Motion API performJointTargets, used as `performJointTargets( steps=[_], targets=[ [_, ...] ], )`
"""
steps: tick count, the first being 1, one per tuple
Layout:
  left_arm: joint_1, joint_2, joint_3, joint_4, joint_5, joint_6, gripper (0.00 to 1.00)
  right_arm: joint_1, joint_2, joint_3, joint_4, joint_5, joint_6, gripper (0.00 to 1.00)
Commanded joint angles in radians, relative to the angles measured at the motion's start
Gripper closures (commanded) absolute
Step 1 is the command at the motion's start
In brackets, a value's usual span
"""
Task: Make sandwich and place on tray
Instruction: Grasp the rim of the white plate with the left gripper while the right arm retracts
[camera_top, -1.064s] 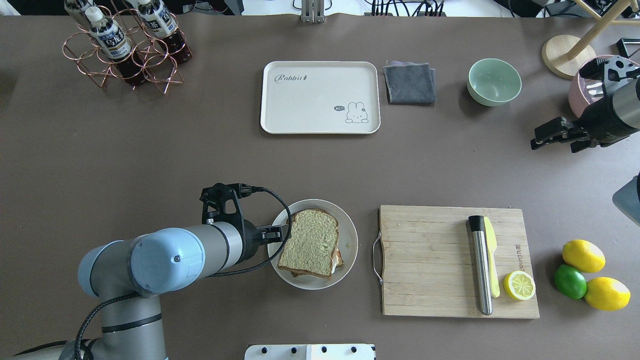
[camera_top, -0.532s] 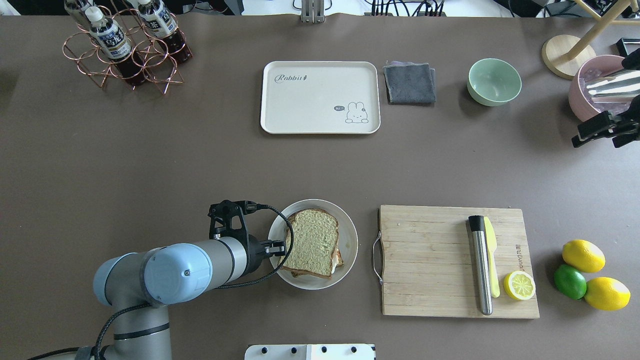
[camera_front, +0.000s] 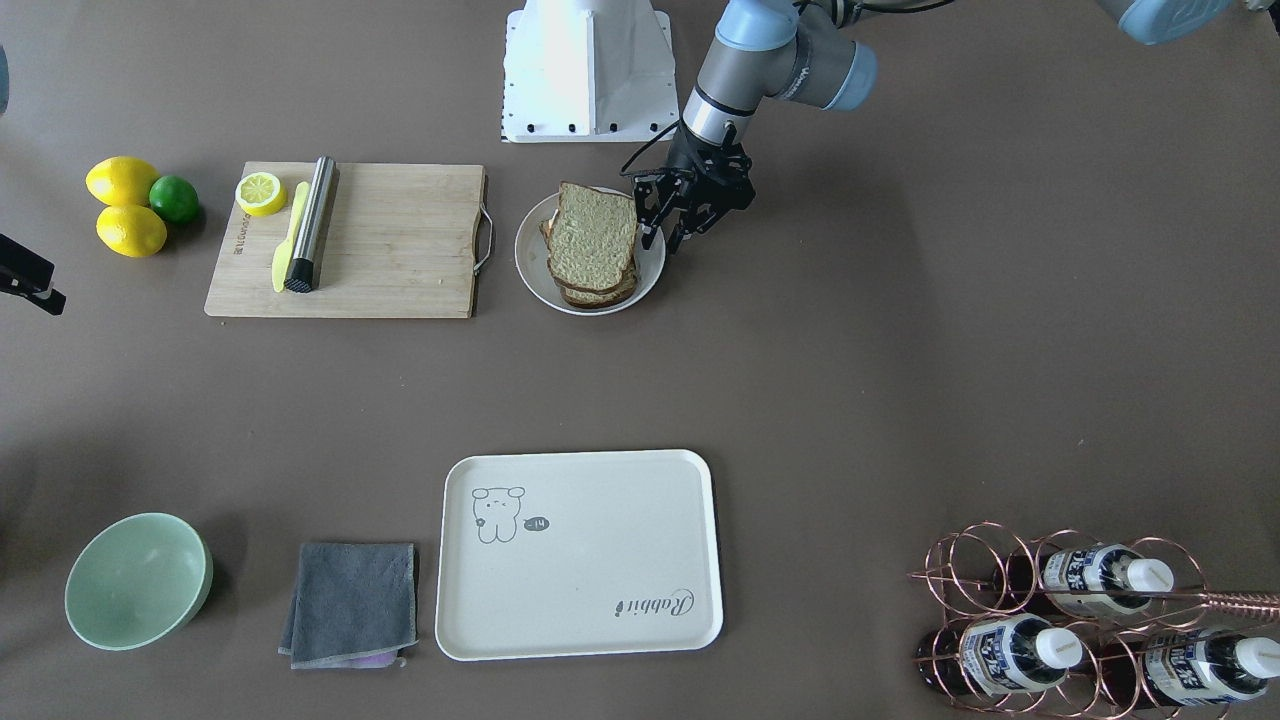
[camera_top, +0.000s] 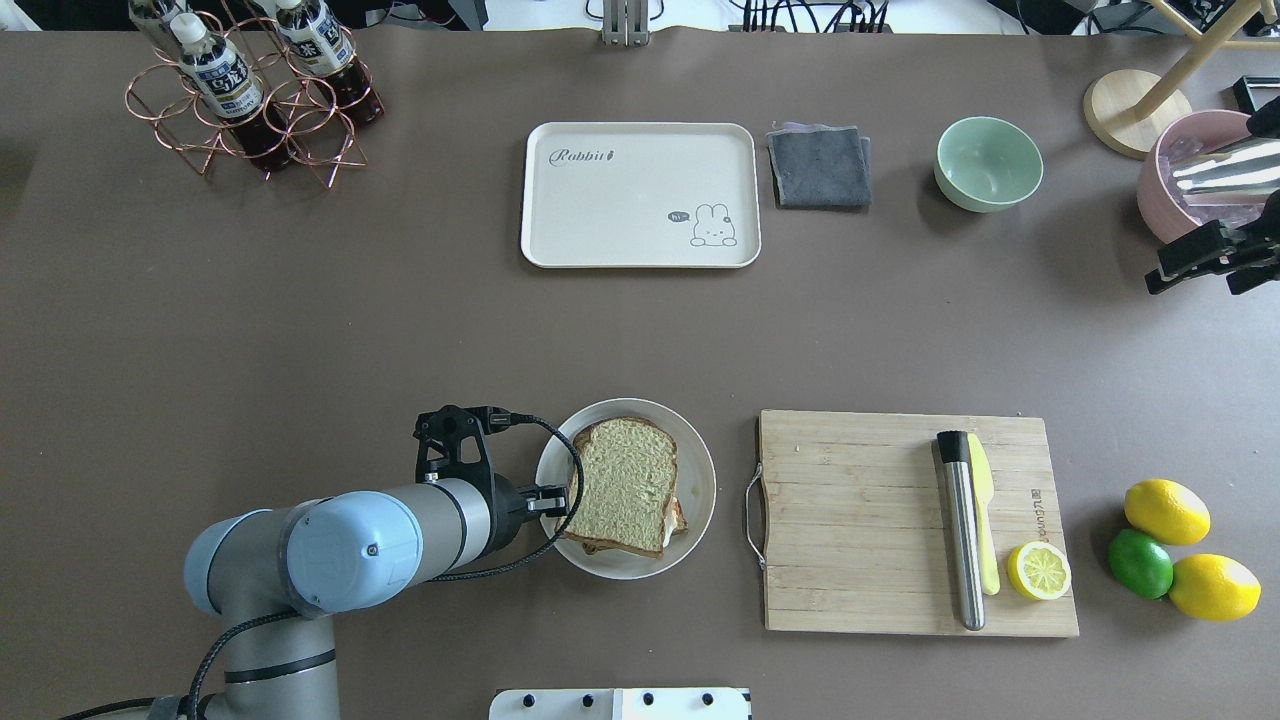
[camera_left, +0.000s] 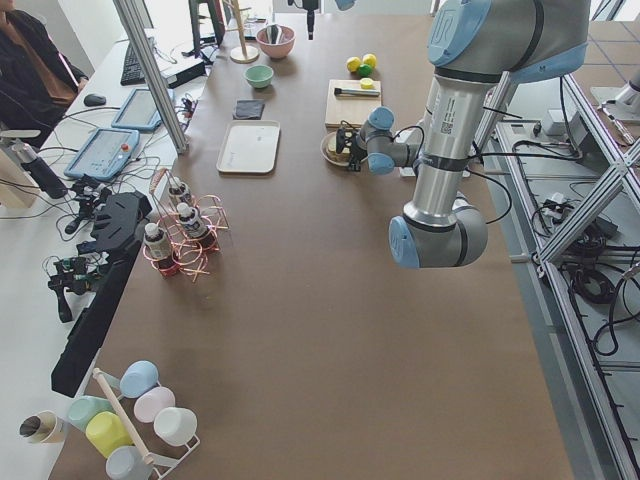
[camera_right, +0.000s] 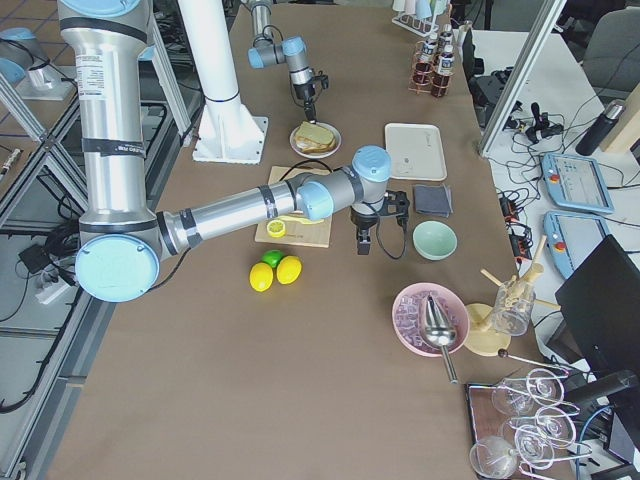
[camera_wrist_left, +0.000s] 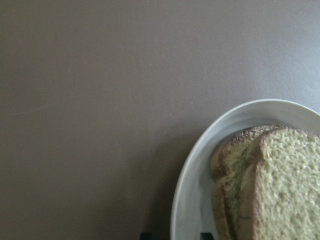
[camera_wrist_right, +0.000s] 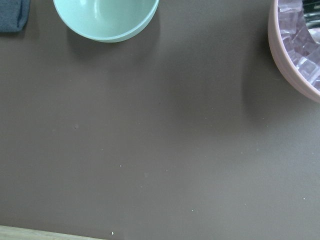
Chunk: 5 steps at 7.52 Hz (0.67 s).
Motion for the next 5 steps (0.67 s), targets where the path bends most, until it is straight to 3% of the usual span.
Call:
performJointTargets(
  steps=[1,3,5],
  targets=[
    [0.018,-0.001,0.0,0.0,0.002,0.0,1.0,0.001,0.001,-0.005,0.0,0.0,0.0,0.0],
    [0.02,-0.006,0.002,0.0,0.0,0.0,1.0,0.016,0.0,-0.006,-0.012,0.0,-0.02,0.0],
    [0.005,-0.012,-0.01,0.002,-0.011,0.0,1.0,0.059,0.018,-0.002,-0.122,-0.004,-0.136,0.0]
  ],
)
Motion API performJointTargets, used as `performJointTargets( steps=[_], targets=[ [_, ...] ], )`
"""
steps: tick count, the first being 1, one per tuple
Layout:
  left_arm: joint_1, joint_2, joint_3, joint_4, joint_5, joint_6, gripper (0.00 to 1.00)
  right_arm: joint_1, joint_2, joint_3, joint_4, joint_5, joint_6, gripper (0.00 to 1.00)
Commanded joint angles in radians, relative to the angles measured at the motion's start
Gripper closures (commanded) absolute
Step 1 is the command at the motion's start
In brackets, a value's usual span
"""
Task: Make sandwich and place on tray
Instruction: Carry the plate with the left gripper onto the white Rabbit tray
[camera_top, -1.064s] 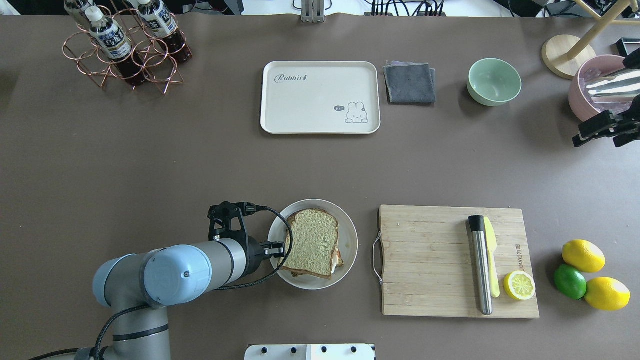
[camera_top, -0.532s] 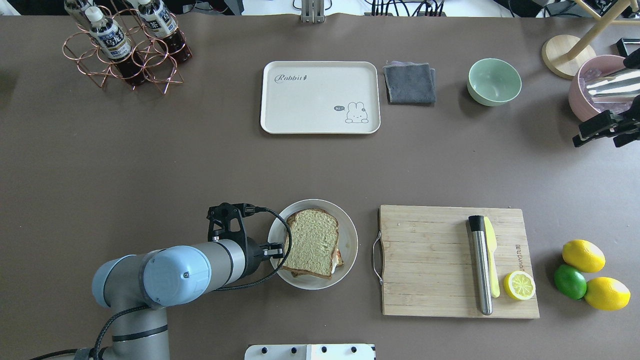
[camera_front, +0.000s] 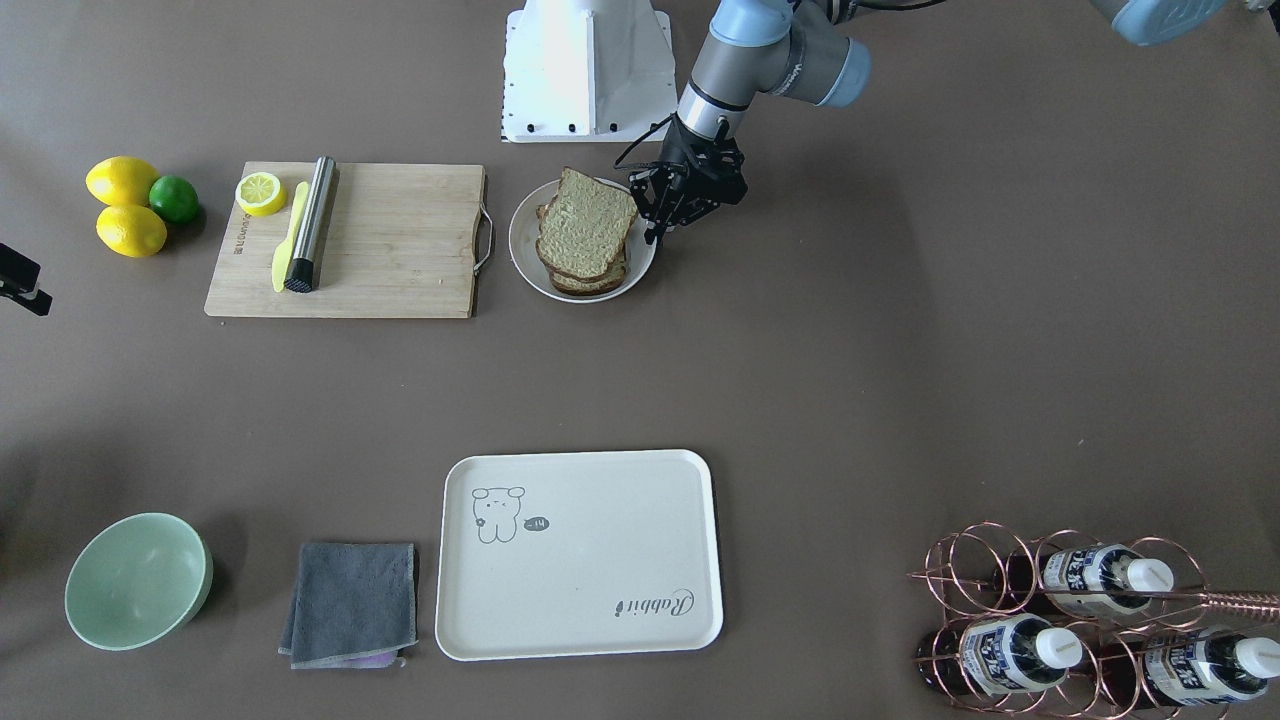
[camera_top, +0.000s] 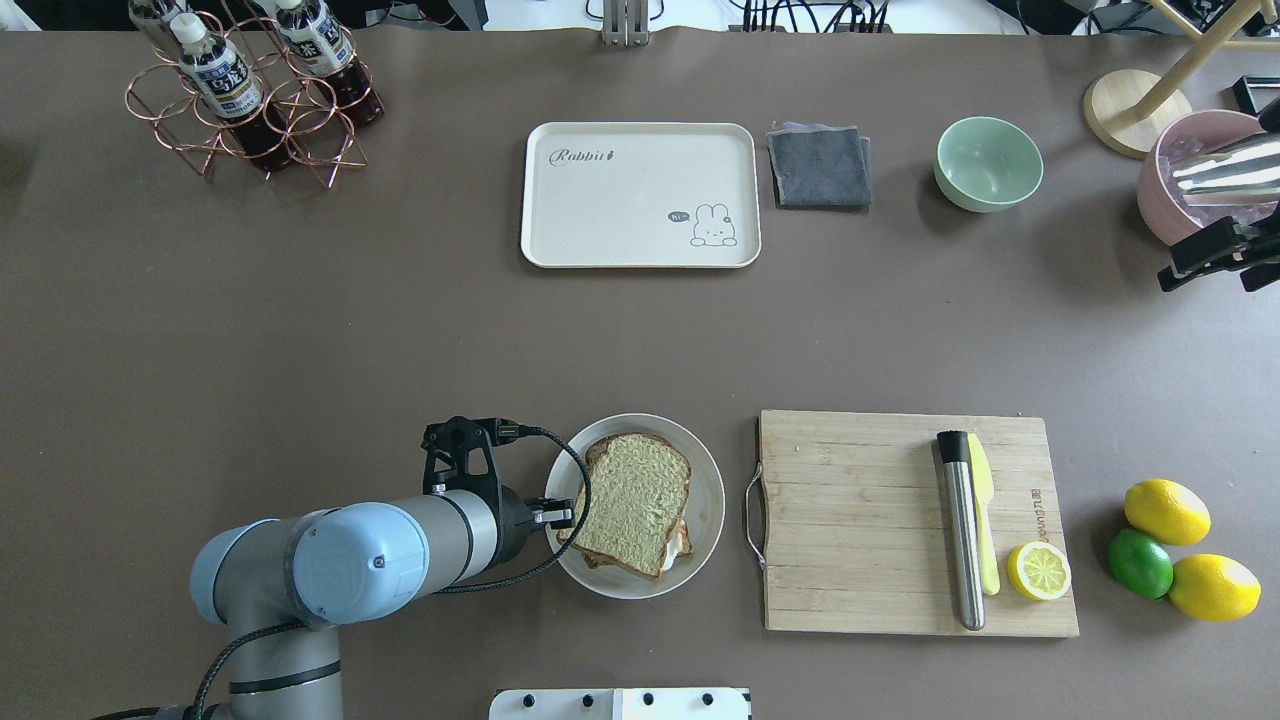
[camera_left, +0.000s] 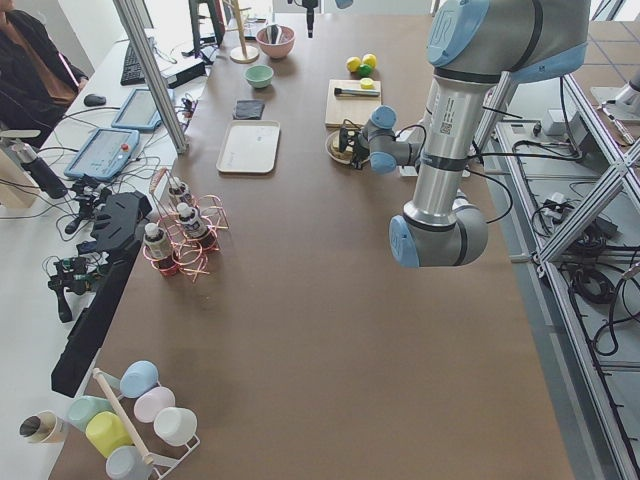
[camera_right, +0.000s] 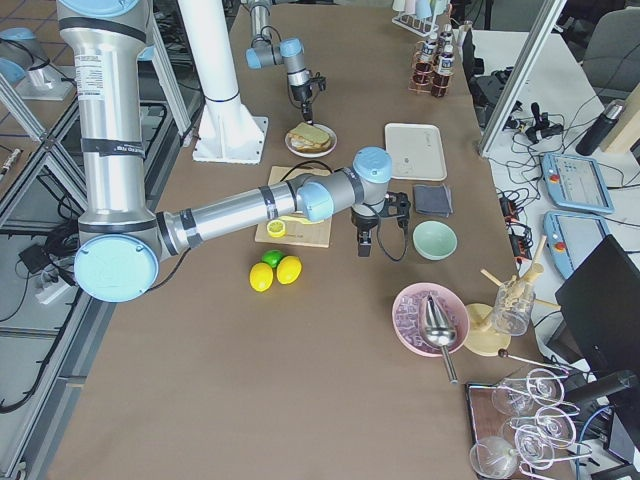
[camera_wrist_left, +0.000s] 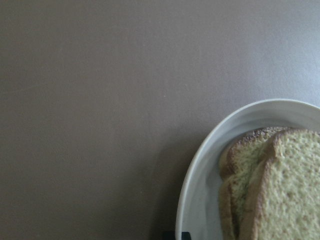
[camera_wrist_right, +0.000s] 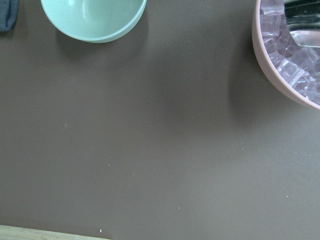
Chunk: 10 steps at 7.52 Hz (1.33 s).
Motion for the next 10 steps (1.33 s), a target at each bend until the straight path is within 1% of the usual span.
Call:
performJointTargets(
  steps=[1,2,4,6,7,8,9,10],
  targets=[
    [-0.025,-0.009,-0.012,0.002,-0.009,-0.002,1.0,0.073,0.016,-0.002,-0.143,-0.012,-0.193,0.0],
    [-0.046,-0.011,-0.012,0.002,-0.052,-0.005,1.0,0.113,0.019,-0.011,-0.208,-0.024,-0.311,0.0],
    [-0.116,-0.023,-0.018,0.001,-0.151,-0.031,1.0,0.205,0.025,-0.019,-0.329,-0.076,-0.508,0.0],
    [-0.184,-0.046,-0.017,0.002,-0.234,-0.06,1.0,0.313,0.022,-0.095,-0.368,-0.081,-0.7,0.0],
    [-0.21,-0.058,-0.01,0.002,-0.239,-0.072,1.0,0.371,0.024,-0.153,-0.368,-0.081,-0.798,0.0],
    [-0.232,-0.086,0.003,0.005,-0.239,-0.142,1.0,0.414,0.025,-0.205,-0.368,-0.09,-0.855,0.0],
    [-0.258,-0.133,0.037,0.007,-0.239,-0.208,1.0,0.443,0.021,-0.233,-0.368,-0.09,-0.884,0.0],
    [-0.288,-0.181,0.092,0.005,-0.239,-0.274,1.0,0.465,0.013,-0.246,-0.368,-0.09,-0.897,0.0]
  ],
)
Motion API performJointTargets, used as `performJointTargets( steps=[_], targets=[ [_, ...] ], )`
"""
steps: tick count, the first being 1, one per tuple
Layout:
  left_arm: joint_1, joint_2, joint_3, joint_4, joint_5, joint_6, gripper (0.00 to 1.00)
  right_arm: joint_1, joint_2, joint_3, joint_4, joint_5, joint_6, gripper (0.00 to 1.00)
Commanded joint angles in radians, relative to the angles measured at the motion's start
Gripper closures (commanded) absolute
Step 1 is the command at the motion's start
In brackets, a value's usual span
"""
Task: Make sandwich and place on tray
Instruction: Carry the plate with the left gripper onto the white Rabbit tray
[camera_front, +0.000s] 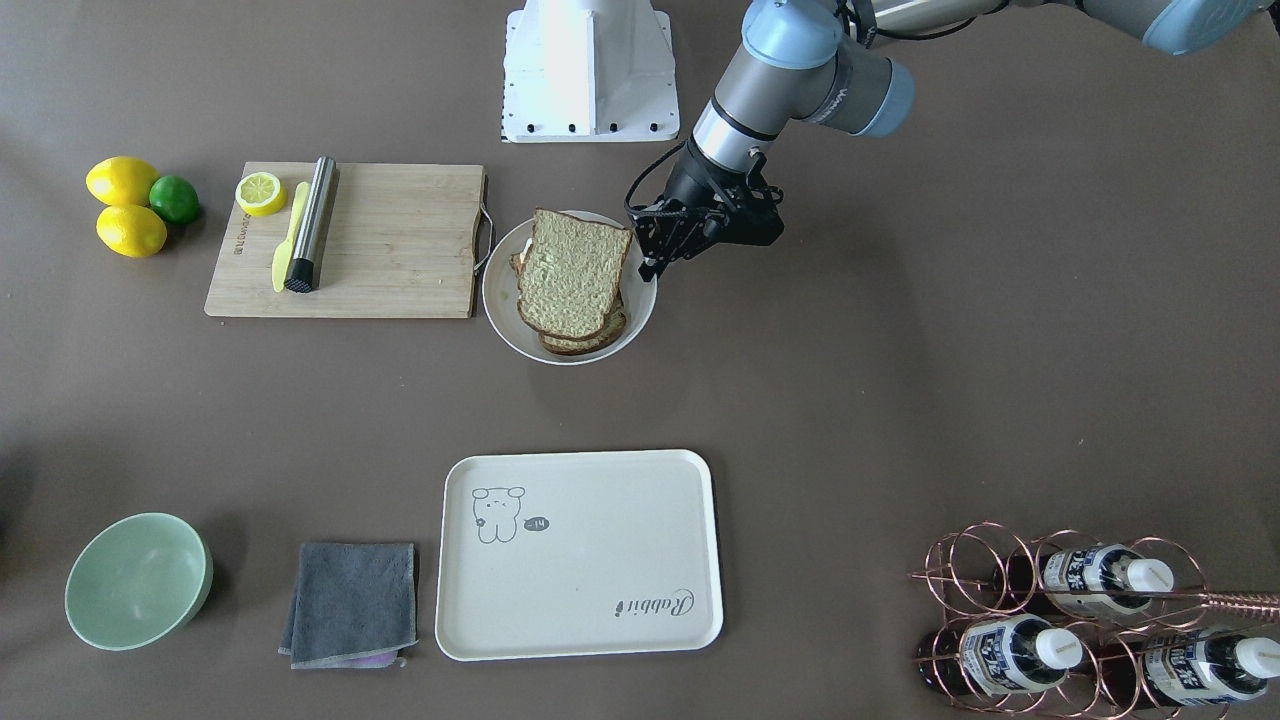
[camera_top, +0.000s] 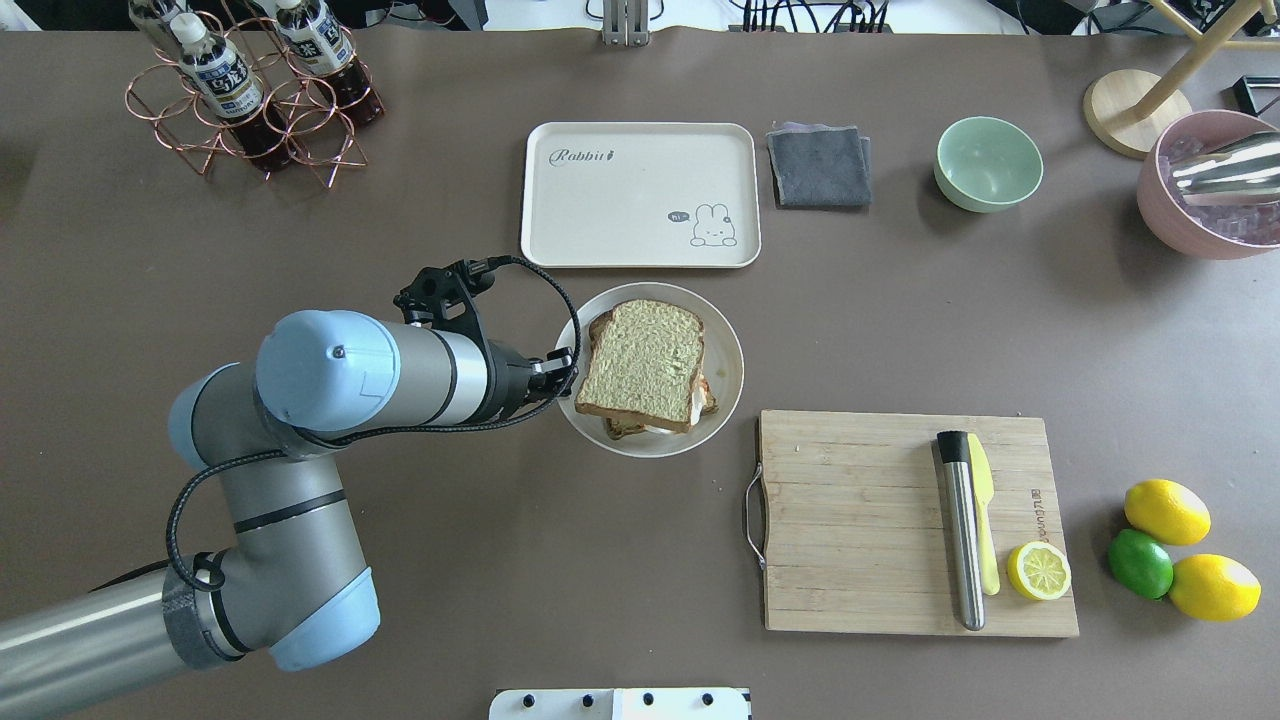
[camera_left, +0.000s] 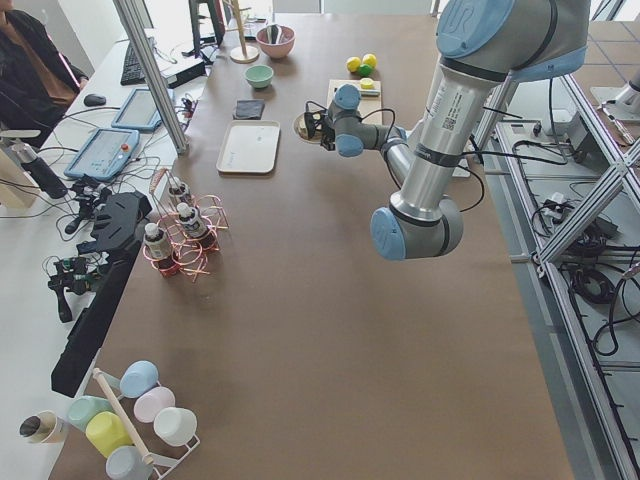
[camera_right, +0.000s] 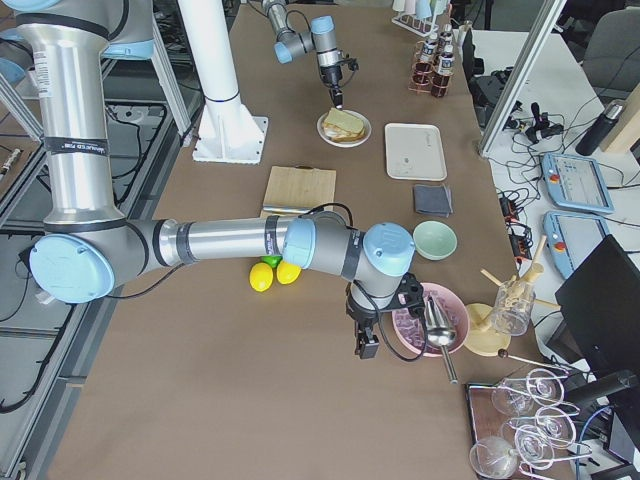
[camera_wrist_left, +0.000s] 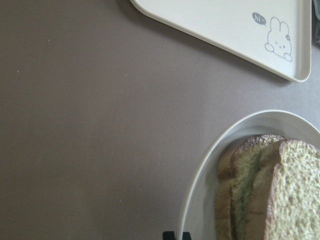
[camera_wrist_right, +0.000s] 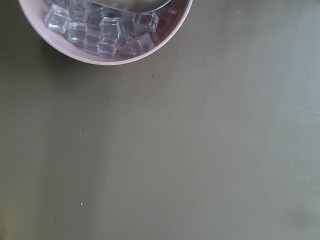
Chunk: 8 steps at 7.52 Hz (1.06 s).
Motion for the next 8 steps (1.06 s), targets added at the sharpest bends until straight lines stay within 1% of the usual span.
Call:
performJointTargets(
  steps=[1,3,5,6,8],
  targets=[
    [-0.088,-0.128,0.149,-0.002,-0.002,-0.16,1.0,0.06,-0.018,-0.044,0.001,-0.002,-0.052,0.0],
    [-0.151,-0.22,0.296,-0.003,-0.002,-0.186,1.0,0.063,-0.026,-0.05,0.005,0.001,-0.053,0.0],
    [-0.2,-0.3,0.447,-0.052,-0.005,-0.191,1.0,0.061,-0.017,-0.056,0.01,0.0,-0.052,0.0],
    [-0.212,-0.326,0.499,-0.066,-0.003,-0.19,1.0,0.061,-0.008,-0.056,0.012,0.001,-0.05,0.0],
    [-0.215,-0.329,0.602,-0.176,0.001,-0.193,1.0,0.061,-0.003,-0.055,0.013,0.001,-0.047,0.0]
  ],
)
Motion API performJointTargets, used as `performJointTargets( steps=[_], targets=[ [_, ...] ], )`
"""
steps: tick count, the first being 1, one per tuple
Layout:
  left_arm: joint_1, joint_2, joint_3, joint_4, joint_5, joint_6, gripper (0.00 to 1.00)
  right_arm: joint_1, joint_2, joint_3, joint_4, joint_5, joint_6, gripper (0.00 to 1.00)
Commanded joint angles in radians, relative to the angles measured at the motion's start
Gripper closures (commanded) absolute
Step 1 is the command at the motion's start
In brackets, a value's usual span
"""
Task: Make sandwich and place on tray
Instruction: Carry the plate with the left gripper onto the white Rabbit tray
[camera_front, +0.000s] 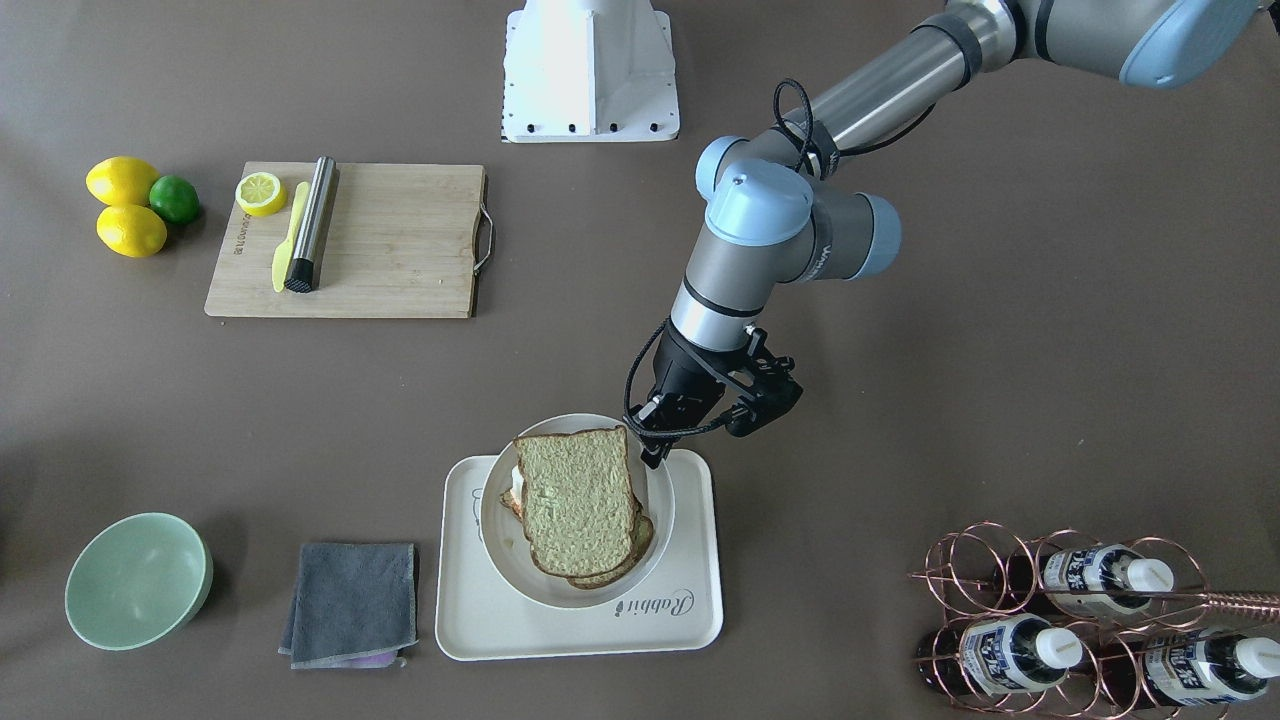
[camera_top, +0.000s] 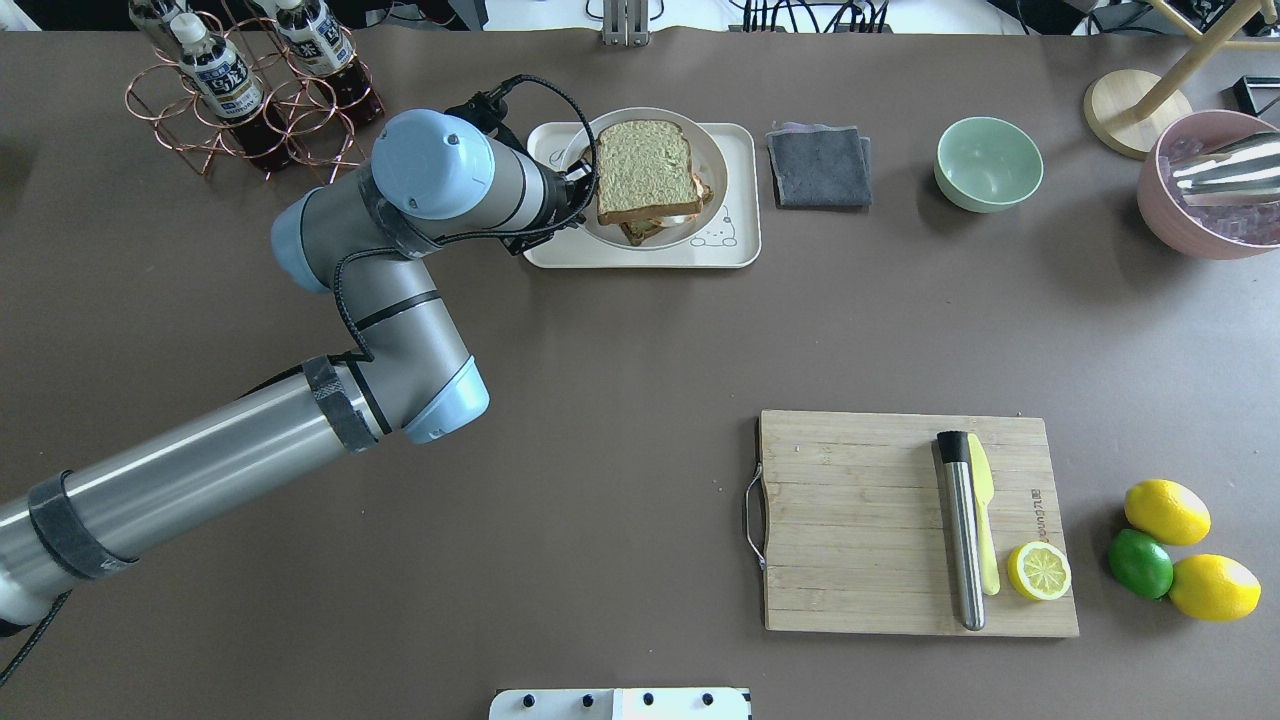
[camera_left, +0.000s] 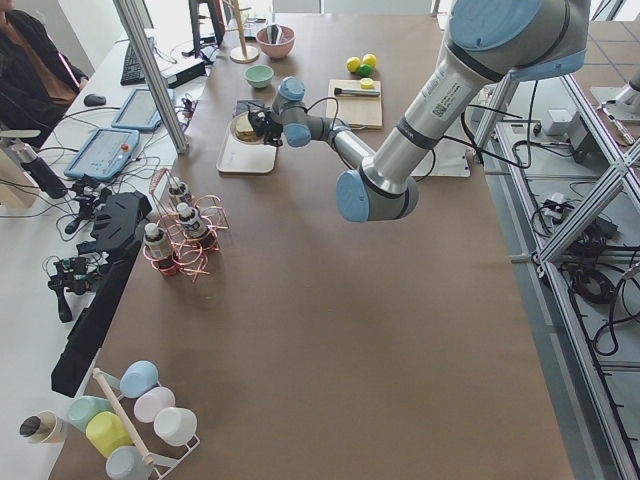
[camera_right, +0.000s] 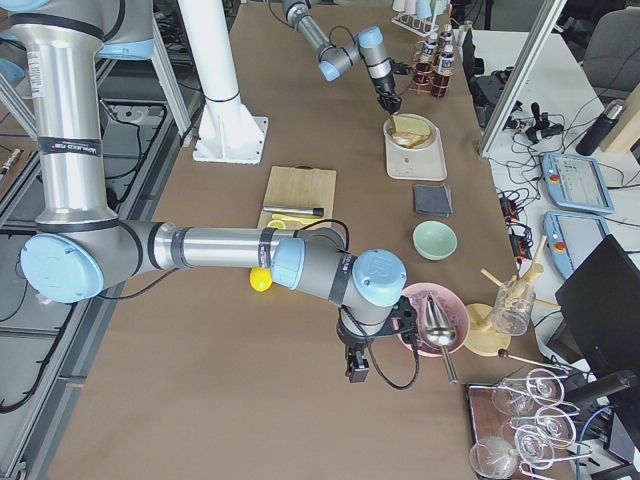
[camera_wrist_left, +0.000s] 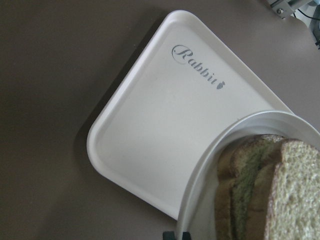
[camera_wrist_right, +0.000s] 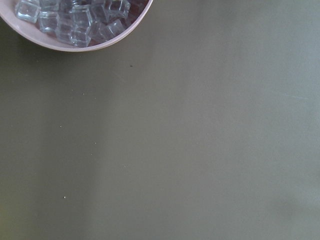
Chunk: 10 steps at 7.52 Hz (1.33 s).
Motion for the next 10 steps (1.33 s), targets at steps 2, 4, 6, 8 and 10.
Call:
performJointTargets(
  steps=[2,4,6,8,10],
  targets=[
    [0.002,-0.02,0.176,-0.164,0.014,-0.002,1.0,-0.002,0.012,0.004,0.001,0.0,0.001,0.0],
    [0.005,-0.031,0.192,-0.166,0.014,-0.002,1.0,-0.003,0.031,0.002,0.001,0.0,0.007,0.0],
    [0.008,-0.037,0.205,-0.166,0.018,0.011,0.51,-0.009,0.044,0.002,0.0,-0.001,0.009,0.0],
    [0.008,-0.039,0.212,-0.166,0.037,0.012,0.02,-0.018,0.058,-0.001,0.0,-0.003,0.01,0.0],
    [-0.053,-0.031,0.184,-0.161,0.014,0.05,0.02,-0.025,0.06,0.001,-0.002,-0.003,0.01,0.0]
  ],
)
